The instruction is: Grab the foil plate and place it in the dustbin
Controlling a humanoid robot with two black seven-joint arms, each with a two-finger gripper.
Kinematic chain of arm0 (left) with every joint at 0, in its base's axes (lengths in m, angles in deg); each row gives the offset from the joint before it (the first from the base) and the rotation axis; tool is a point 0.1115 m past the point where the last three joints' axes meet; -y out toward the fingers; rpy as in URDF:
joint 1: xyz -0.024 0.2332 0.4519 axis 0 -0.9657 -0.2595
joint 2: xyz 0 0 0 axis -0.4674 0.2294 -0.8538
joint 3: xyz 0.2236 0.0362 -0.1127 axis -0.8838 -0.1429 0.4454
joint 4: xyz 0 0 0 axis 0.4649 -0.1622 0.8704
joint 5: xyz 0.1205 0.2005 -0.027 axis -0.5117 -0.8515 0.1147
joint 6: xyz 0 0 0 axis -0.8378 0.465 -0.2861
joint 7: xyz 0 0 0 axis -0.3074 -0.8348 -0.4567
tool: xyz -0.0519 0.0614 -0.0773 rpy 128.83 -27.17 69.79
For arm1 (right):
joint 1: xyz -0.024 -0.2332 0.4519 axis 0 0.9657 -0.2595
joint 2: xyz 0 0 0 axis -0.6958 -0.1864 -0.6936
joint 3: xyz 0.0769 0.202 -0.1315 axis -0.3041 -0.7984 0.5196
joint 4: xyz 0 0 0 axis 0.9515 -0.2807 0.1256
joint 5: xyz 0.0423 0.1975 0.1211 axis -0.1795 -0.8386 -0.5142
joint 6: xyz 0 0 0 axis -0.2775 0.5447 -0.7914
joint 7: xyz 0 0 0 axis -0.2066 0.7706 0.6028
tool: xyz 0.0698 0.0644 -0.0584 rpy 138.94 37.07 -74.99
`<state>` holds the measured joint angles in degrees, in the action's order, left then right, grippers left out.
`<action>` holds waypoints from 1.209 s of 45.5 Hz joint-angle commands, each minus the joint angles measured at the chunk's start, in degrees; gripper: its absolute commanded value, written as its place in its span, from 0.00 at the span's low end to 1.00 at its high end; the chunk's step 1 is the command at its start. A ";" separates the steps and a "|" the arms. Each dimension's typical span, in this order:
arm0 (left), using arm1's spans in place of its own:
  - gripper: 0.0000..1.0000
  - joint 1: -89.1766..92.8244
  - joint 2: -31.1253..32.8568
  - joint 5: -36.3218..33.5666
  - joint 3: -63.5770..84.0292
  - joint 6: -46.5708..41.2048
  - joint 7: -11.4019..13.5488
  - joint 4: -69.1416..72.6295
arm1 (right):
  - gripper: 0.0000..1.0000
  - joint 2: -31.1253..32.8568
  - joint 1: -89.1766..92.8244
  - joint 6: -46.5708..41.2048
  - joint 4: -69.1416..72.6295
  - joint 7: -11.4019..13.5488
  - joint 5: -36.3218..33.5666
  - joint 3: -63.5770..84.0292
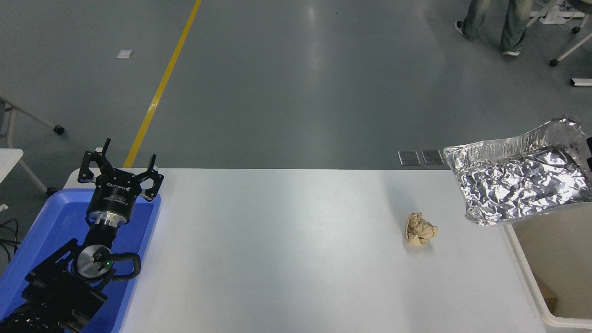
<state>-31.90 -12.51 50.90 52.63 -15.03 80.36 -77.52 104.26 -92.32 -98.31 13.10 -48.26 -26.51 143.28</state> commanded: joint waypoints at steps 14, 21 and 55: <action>1.00 0.00 0.00 0.05 0.00 -0.08 -0.01 0.01 | 0.00 15.70 59.18 -0.32 -47.50 1.83 -7.26 -44.95; 1.00 0.00 0.00 0.05 0.00 -0.08 -0.01 0.01 | 0.00 12.11 79.14 0.82 -56.65 5.96 -8.67 -66.32; 1.00 -0.09 0.00 0.14 0.00 -0.17 0.08 0.01 | 0.00 -3.46 104.48 20.78 -64.39 20.64 -26.95 -90.69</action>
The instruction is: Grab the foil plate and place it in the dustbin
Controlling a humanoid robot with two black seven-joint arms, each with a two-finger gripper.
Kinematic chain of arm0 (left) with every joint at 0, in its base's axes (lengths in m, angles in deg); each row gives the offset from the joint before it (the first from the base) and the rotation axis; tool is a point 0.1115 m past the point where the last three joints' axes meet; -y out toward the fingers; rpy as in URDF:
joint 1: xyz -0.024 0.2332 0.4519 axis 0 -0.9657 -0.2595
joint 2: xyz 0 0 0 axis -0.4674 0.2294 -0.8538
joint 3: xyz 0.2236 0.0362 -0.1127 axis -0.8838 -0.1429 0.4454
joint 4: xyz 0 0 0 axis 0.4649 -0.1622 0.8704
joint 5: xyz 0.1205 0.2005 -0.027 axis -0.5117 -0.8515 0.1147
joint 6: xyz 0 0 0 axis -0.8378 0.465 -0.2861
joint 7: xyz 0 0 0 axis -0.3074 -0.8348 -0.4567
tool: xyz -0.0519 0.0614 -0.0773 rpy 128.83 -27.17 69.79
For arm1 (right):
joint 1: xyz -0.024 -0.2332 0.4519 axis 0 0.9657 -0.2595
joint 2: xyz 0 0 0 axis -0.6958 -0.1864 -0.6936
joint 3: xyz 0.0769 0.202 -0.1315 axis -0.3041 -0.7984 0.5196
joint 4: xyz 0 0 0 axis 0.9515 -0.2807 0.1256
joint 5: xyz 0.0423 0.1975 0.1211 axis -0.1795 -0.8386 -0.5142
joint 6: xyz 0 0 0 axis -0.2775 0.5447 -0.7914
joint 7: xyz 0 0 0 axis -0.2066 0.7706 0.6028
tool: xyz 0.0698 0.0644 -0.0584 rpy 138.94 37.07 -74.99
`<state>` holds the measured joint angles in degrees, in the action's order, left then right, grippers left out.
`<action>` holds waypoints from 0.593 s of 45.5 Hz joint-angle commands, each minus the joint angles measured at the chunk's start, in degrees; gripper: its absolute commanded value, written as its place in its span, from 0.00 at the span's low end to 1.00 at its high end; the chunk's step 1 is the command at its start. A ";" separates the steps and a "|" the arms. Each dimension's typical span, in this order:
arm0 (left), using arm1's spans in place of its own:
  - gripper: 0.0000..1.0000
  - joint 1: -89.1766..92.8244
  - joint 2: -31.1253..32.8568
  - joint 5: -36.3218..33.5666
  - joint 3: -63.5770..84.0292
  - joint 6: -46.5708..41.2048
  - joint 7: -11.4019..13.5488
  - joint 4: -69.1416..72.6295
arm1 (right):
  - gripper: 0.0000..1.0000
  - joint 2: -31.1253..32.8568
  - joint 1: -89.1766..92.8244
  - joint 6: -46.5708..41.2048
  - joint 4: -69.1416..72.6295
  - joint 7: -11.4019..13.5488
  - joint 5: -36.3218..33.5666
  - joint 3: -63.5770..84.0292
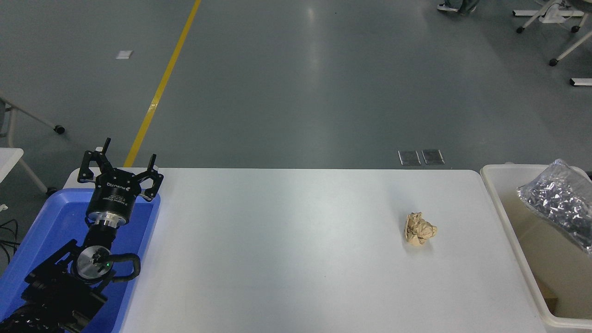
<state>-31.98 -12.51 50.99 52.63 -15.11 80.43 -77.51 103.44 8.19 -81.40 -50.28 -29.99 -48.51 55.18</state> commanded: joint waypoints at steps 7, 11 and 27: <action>1.00 -0.01 0.00 0.05 0.00 -0.09 0.00 0.00 | 0.00 -3.51 4.05 5.09 -0.66 2.11 -5.04 -2.59; 1.00 0.08 0.00 -0.04 0.00 -0.09 0.00 0.00 | 1.00 -3.78 4.05 5.18 -0.57 1.76 -4.69 -2.41; 1.00 0.17 0.00 -0.04 0.00 0.09 -0.09 -0.08 | 1.00 4.12 -8.68 4.48 13.21 1.59 7.33 1.36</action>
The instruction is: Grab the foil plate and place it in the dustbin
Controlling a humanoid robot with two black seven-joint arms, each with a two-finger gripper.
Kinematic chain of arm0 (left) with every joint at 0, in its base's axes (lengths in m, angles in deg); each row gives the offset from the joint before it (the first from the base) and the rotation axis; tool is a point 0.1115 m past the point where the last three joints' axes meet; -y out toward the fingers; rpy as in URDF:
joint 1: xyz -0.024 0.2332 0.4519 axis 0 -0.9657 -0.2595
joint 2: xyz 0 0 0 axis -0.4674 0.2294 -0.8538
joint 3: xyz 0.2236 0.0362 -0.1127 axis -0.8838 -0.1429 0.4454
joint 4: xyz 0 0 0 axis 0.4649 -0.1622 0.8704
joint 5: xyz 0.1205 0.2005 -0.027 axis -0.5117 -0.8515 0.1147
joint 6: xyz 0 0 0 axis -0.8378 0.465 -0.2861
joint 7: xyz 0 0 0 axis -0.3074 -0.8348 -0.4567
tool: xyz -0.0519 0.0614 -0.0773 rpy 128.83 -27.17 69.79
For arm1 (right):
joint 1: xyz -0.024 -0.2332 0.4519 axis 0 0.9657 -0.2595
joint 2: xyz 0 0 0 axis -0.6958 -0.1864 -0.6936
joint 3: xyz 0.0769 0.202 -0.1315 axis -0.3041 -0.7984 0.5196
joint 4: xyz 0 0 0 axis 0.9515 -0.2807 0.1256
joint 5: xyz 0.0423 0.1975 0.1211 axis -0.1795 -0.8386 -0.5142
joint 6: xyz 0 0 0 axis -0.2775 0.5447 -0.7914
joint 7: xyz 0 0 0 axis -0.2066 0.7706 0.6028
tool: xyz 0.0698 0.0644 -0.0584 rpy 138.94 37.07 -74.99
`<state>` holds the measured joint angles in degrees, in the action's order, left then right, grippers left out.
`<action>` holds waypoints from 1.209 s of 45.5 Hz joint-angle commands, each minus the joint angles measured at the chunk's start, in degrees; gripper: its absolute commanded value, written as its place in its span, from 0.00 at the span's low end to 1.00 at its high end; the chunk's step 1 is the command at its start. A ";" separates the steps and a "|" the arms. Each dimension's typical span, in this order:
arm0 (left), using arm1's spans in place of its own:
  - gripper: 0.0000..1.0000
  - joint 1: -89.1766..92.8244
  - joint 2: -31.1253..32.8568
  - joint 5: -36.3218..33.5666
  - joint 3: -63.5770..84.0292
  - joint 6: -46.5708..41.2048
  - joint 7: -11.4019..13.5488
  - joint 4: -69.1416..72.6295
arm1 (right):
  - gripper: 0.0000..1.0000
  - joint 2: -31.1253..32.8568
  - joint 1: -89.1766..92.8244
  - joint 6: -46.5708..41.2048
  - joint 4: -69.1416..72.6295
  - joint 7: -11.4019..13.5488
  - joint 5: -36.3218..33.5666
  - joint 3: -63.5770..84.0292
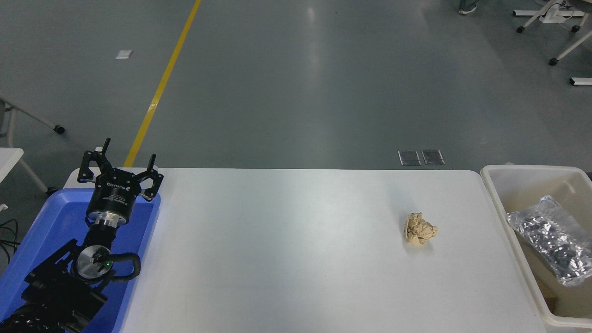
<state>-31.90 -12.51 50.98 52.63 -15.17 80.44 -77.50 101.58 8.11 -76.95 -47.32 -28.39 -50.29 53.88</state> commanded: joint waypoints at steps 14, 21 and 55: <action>1.00 0.08 0.00 -0.12 0.00 0.24 -0.27 -0.09 | 1.00 16.02 -45.40 -6.28 38.64 -0.01 19.24 29.62; 1.00 0.08 0.00 -0.12 0.00 0.24 -0.27 -0.09 | 1.00 13.65 -68.08 -18.93 52.17 -0.01 19.06 44.84; 1.00 -0.09 0.00 -0.03 0.00 0.06 -0.09 0.00 | 1.00 -13.86 -92.01 -34.86 68.71 0.61 0.17 50.57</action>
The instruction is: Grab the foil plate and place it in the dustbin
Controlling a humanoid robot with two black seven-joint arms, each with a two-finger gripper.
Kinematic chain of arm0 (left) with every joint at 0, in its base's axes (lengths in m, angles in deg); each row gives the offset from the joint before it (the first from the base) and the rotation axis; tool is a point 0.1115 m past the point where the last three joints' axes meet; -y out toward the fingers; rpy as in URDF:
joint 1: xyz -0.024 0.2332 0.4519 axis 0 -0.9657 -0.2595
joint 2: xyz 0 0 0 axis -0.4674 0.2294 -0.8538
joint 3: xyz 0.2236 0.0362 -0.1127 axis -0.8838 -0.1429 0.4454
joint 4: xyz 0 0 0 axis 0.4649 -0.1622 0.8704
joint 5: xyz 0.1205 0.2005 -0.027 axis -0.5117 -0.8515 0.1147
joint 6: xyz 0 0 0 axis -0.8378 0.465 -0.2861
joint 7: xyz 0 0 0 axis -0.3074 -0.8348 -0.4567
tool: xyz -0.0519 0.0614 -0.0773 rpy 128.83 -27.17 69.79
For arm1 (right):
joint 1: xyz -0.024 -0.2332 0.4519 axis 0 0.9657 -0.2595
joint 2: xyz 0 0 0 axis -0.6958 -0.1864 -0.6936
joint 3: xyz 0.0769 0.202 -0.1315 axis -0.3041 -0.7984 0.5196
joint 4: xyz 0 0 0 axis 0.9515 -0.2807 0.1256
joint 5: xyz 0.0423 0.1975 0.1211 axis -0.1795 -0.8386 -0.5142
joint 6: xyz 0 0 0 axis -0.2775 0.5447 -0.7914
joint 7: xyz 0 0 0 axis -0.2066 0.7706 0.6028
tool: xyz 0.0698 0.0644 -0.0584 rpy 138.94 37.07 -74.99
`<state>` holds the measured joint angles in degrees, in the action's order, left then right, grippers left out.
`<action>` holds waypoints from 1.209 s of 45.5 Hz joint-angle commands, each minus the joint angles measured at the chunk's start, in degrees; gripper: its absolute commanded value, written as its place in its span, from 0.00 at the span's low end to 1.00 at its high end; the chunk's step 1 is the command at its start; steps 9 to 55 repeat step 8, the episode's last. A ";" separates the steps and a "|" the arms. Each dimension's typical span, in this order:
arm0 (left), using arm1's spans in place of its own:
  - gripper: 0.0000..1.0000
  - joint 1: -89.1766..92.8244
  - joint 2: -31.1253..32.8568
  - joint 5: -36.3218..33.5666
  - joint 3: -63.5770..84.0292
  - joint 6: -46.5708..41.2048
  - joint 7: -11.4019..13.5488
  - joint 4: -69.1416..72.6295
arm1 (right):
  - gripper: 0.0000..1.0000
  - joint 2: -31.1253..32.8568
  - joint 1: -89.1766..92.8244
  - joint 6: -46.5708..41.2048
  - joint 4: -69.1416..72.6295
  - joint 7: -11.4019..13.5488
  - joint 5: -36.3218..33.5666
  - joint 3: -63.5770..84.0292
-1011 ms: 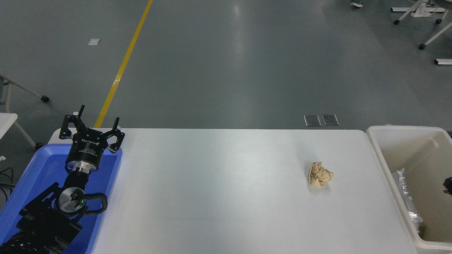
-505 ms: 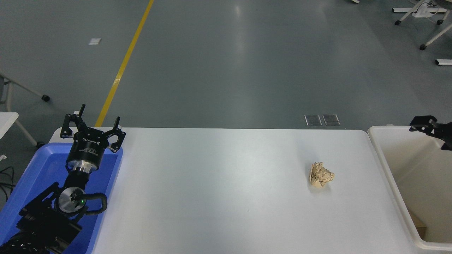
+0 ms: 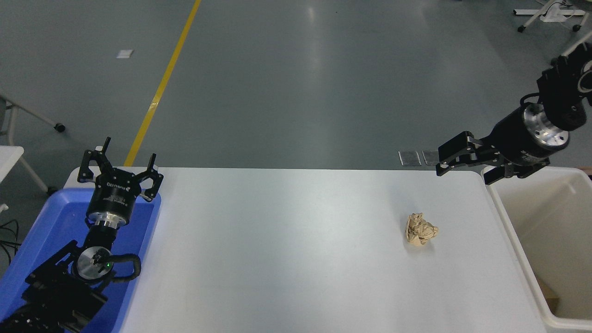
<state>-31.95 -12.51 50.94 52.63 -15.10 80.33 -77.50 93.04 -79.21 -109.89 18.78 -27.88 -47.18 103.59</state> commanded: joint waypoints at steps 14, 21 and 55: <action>1.00 -0.04 0.00 0.01 0.00 -0.01 0.10 0.00 | 1.00 -5.95 -5.57 -1.92 2.88 0.09 -2.95 0.85; 1.00 -0.04 0.00 0.01 0.00 -0.01 0.10 0.00 | 1.00 -5.95 -5.57 -1.92 2.88 0.09 -2.95 0.85; 1.00 -0.04 0.00 0.01 0.00 -0.01 0.10 0.00 | 1.00 -5.95 -5.57 -1.92 2.88 0.09 -2.95 0.85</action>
